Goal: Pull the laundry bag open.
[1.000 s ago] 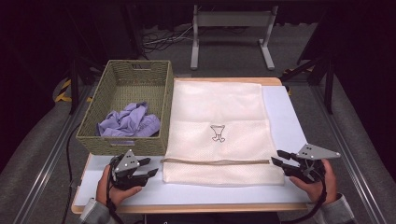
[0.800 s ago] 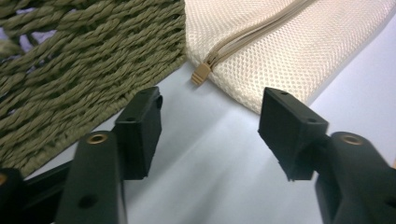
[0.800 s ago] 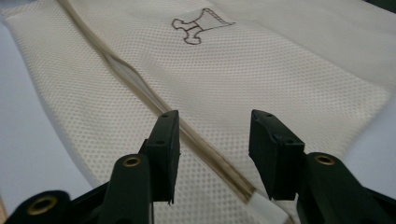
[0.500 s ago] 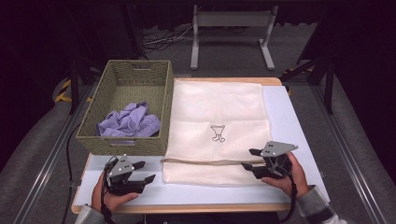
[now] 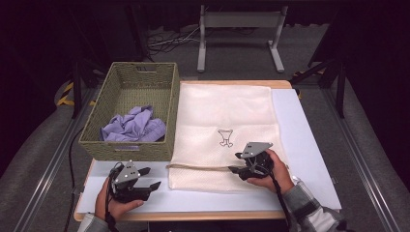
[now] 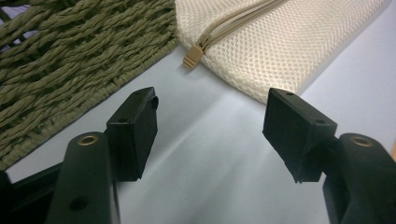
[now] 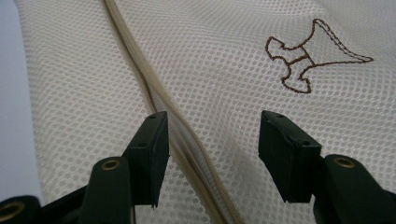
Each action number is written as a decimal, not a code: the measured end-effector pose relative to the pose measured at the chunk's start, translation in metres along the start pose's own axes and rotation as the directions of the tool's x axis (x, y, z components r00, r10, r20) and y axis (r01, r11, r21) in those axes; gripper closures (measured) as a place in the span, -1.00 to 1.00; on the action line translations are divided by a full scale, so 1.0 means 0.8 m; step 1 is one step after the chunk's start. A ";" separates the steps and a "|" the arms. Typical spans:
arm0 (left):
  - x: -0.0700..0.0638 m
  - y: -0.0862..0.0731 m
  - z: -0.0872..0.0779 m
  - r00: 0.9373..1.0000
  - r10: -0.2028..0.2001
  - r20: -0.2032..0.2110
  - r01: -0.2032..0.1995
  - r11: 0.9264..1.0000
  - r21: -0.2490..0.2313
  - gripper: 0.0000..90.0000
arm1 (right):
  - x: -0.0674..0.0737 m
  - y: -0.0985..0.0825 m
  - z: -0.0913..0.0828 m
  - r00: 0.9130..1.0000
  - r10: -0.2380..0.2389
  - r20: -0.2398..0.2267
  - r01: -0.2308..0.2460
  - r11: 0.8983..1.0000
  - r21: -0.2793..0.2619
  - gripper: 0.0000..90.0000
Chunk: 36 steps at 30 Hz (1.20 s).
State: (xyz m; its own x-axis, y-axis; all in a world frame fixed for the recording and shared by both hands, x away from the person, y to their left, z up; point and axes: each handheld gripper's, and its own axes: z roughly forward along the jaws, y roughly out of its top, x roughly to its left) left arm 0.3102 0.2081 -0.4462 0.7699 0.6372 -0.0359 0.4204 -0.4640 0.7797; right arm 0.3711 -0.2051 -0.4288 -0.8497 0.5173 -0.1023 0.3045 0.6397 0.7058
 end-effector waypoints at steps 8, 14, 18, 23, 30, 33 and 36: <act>0.000 -0.003 -0.003 1.000 -0.004 -0.008 0.004 1.000 0.005 -0.20 | -0.011 0.001 0.016 0.999 0.026 -0.018 -0.026 1.000 0.014 0.03; 0.000 -0.004 -0.002 1.000 -0.005 -0.009 0.005 1.000 0.010 -0.20 | -0.016 0.003 0.021 0.998 0.045 -0.037 -0.044 0.999 0.021 0.02; 0.001 -0.004 -0.002 1.000 0.007 -0.009 -0.007 1.000 0.013 -0.20 | -0.017 0.002 0.024 0.997 0.049 -0.052 -0.048 0.999 0.020 0.00; 0.001 -0.004 -0.002 1.000 0.000 -0.013 0.001 1.000 0.017 -0.20 | -0.019 0.002 0.027 0.997 0.037 -0.068 -0.035 0.999 0.027 -0.04; 0.001 -0.003 0.000 1.000 0.005 -0.013 -0.004 1.000 0.024 -0.20 | -0.026 0.006 0.029 0.997 0.058 -0.055 -0.056 0.998 0.040 0.33; 0.001 -0.004 0.000 1.000 -0.001 -0.009 0.002 1.000 0.020 -0.20 | -0.029 0.006 0.028 0.997 0.066 -0.036 -0.065 0.997 0.041 0.58; 0.001 -0.004 -0.002 1.000 -0.002 -0.005 0.002 1.000 0.009 -0.20 | -0.028 0.006 0.028 0.997 0.073 -0.018 -0.072 0.997 0.037 0.73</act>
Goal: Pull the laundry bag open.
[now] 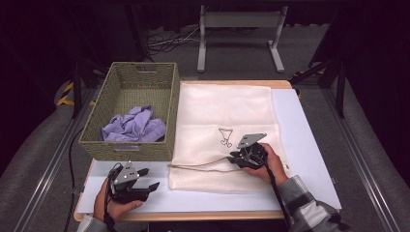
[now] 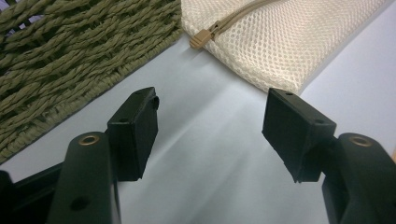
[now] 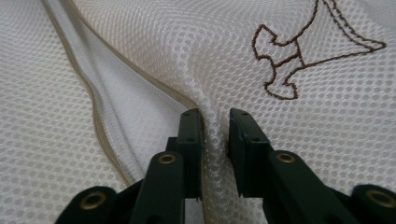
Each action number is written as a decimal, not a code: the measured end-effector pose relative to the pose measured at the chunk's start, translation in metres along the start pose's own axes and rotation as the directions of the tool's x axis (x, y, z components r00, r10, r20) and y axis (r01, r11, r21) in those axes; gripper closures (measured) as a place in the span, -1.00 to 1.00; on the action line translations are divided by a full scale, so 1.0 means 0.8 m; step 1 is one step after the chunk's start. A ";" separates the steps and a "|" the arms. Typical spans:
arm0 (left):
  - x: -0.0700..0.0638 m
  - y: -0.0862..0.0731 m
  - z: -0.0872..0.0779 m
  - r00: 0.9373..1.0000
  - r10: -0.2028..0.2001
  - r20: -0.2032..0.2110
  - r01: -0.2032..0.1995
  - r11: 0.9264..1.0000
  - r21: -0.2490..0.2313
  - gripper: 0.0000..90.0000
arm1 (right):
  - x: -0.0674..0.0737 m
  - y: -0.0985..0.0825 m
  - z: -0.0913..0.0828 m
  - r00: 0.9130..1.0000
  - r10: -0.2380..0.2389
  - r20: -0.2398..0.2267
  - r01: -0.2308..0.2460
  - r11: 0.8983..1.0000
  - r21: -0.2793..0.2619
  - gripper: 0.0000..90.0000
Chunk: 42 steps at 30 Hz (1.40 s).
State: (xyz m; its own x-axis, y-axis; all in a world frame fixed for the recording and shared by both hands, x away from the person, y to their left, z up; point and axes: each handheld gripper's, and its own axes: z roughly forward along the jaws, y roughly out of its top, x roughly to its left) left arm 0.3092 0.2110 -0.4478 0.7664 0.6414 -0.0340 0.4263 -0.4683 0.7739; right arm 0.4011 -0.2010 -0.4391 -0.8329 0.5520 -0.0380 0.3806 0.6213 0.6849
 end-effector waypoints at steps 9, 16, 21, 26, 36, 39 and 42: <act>0.000 0.000 -0.001 1.000 -0.009 0.007 0.009 1.000 -0.008 -0.19 | 0.004 -0.001 -0.001 0.999 -0.027 0.043 0.027 1.000 -0.004 0.93; 0.002 0.000 -0.002 1.000 -0.010 0.005 0.010 1.000 -0.015 -0.19 | 0.009 0.000 -0.012 0.998 -0.046 0.052 0.048 0.998 -0.034 0.95; 0.004 0.001 -0.004 1.000 -0.007 -0.004 0.007 1.000 -0.026 -0.19 | 0.009 0.002 -0.021 0.998 -0.038 0.055 0.041 0.997 -0.066 0.95; 0.004 0.000 -0.003 1.000 -0.006 -0.006 0.006 1.000 -0.022 -0.20 | 0.010 0.003 -0.029 0.998 -0.032 0.059 0.038 0.995 -0.090 0.95; 0.004 0.000 -0.001 1.000 -0.001 -0.002 0.001 1.000 -0.018 -0.20 | 0.012 0.005 -0.033 0.996 -0.044 0.076 0.052 0.994 -0.096 0.95; 0.004 0.001 -0.001 1.000 0.008 0.001 -0.008 1.000 -0.015 -0.20 | 0.012 0.005 -0.035 0.996 -0.045 0.076 0.052 0.994 -0.100 0.95; 0.004 0.000 -0.001 1.000 0.004 0.005 -0.004 1.000 -0.022 -0.20 | 0.011 0.006 -0.036 0.996 -0.044 0.076 0.052 0.993 -0.103 0.95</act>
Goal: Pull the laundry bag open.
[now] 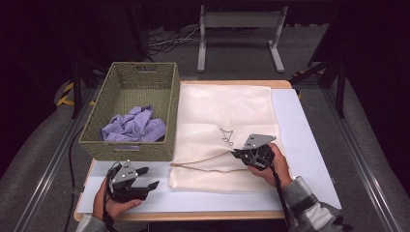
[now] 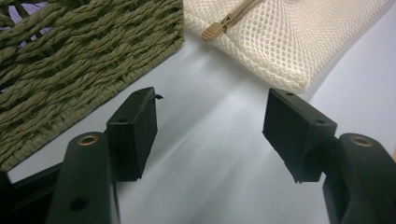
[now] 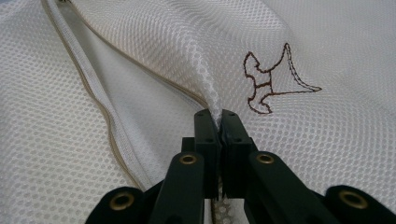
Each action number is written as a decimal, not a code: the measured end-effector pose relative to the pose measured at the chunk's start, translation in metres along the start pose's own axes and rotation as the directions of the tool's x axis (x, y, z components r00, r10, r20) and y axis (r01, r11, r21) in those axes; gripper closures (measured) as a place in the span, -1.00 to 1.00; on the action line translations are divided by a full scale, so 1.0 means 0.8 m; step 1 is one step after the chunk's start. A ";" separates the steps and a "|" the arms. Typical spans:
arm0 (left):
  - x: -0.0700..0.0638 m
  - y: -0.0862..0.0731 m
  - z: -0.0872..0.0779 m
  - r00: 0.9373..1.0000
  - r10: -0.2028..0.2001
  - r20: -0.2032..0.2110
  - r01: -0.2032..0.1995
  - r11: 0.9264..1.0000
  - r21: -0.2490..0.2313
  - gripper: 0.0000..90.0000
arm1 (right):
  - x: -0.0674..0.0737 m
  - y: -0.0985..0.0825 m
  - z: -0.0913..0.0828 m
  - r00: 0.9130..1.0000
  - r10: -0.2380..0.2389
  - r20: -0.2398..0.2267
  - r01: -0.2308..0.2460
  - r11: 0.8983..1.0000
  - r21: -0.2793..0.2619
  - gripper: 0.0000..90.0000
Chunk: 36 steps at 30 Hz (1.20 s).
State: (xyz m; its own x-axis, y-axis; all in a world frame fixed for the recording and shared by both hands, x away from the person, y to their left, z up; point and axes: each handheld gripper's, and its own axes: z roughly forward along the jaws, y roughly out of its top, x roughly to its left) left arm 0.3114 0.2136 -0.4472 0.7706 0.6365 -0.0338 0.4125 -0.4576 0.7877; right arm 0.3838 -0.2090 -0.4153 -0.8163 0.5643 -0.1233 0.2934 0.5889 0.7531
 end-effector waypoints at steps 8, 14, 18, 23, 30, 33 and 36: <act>0.001 -0.001 -0.001 1.000 0.002 0.000 -0.002 1.000 0.004 -0.20 | 0.000 0.002 -0.003 1.000 -0.001 0.005 0.002 1.000 -0.010 0.95; 0.000 -0.002 -0.001 1.000 -0.003 0.001 0.003 1.000 0.004 -0.21 | -0.001 0.004 -0.008 1.000 0.004 0.001 -0.004 1.000 -0.023 0.95; 0.001 -0.003 -0.002 1.000 -0.008 -0.003 0.008 1.000 0.005 -0.21 | -0.002 0.009 -0.012 1.000 0.004 0.005 -0.003 0.999 -0.038 0.95; 0.001 -0.002 -0.001 1.000 -0.003 -0.007 0.003 1.000 0.004 -0.22 | -0.001 0.012 -0.016 1.000 0.002 0.009 -0.001 0.999 -0.048 0.96; 0.001 -0.002 -0.003 1.000 -0.003 -0.012 0.003 1.000 0.002 -0.22 | 0.000 0.018 -0.021 1.000 0.000 0.020 0.001 0.998 -0.066 0.96; 0.001 -0.002 -0.003 1.000 -0.001 -0.013 0.001 1.000 0.007 -0.23 | 0.000 0.018 -0.022 1.000 0.001 0.022 0.000 0.997 -0.072 0.96; 0.000 -0.002 -0.002 1.000 0.001 -0.017 -0.001 1.000 0.010 -0.23 | 0.000 0.019 -0.023 1.000 0.004 0.024 -0.002 0.997 -0.078 0.96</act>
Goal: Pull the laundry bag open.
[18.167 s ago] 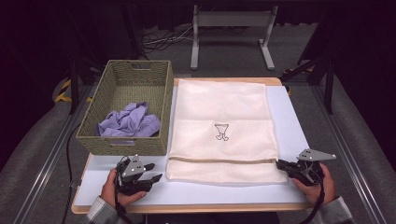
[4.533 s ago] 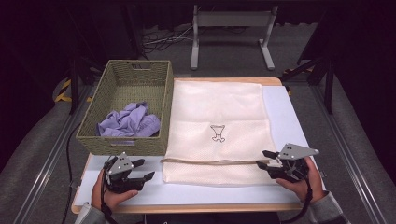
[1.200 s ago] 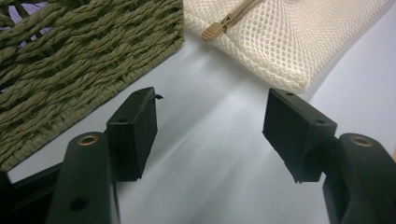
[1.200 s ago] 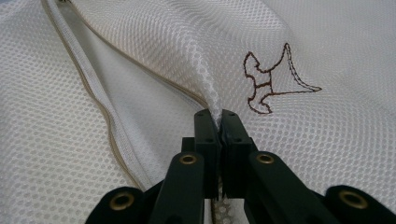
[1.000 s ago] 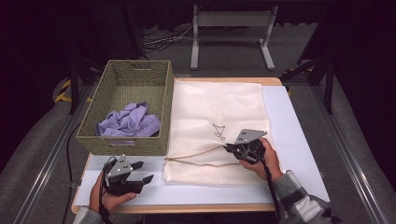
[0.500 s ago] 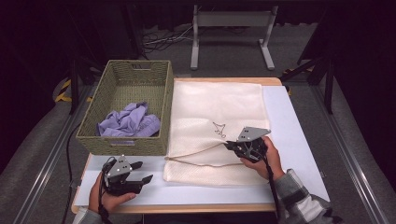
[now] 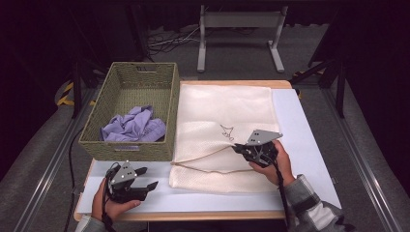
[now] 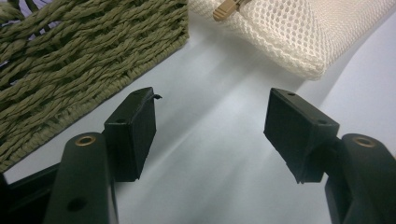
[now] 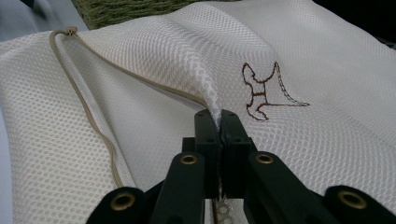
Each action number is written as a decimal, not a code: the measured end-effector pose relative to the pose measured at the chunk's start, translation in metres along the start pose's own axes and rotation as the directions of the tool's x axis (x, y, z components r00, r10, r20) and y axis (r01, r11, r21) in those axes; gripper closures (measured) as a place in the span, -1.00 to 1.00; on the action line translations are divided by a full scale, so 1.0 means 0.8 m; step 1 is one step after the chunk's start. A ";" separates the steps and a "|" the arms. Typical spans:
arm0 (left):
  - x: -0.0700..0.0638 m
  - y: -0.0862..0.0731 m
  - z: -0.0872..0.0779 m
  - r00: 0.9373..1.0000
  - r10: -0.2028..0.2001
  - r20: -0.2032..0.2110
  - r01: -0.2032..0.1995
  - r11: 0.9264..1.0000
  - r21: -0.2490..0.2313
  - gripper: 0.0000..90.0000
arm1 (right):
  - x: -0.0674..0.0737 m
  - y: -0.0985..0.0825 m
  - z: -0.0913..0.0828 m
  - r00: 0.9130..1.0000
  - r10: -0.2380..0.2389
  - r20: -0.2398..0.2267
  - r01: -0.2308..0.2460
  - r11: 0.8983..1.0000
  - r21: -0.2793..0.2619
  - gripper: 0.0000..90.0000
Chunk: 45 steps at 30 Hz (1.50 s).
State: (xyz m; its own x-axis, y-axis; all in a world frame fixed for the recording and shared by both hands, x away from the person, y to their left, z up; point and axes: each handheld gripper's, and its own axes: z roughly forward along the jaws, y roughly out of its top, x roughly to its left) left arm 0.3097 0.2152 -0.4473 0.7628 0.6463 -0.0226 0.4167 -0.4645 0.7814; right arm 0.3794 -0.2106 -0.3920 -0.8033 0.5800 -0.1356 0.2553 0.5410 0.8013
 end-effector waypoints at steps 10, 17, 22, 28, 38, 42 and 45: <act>0.000 0.000 0.003 1.000 0.005 0.003 -0.005 1.000 0.010 -0.24 | 0.001 0.010 -0.004 1.000 0.001 0.013 0.000 1.000 -0.025 0.96; 0.000 -0.001 0.003 1.000 -0.002 0.002 0.002 1.000 0.008 -0.24 | 0.002 0.015 -0.005 1.000 -0.002 0.021 0.002 1.000 -0.030 0.96; 0.000 0.000 0.004 1.000 0.011 0.004 -0.011 1.000 0.014 -0.24 | 0.001 0.017 -0.005 1.000 -0.005 0.023 0.006 0.999 -0.037 0.96; 0.001 -0.001 0.004 1.000 -0.006 0.003 0.006 1.000 0.009 -0.24 | 0.000 0.023 -0.009 1.000 -0.005 0.024 0.006 0.999 -0.050 0.96; 0.002 -0.001 0.004 1.000 -0.013 0.005 0.013 1.000 0.004 -0.25 | 0.000 0.030 -0.010 1.000 -0.012 0.027 0.014 0.998 -0.062 0.96; 0.003 -0.001 0.003 1.000 -0.008 0.005 0.008 1.000 0.004 -0.25 | -0.001 0.032 -0.012 0.999 -0.016 0.031 0.018 0.997 -0.069 0.96; 0.004 -0.001 0.001 1.000 -0.015 0.002 0.015 1.000 -0.004 -0.25 | -0.001 0.033 -0.011 0.999 -0.015 0.029 0.017 0.998 -0.068 0.96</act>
State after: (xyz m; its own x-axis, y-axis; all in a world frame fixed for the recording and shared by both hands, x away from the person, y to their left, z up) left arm 0.3120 0.2168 -0.4488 0.7574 0.6519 -0.0358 0.4261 -0.4520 0.7837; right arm 0.3816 -0.2024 -0.3657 -0.7911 0.5891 -0.1648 0.2040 0.5082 0.8368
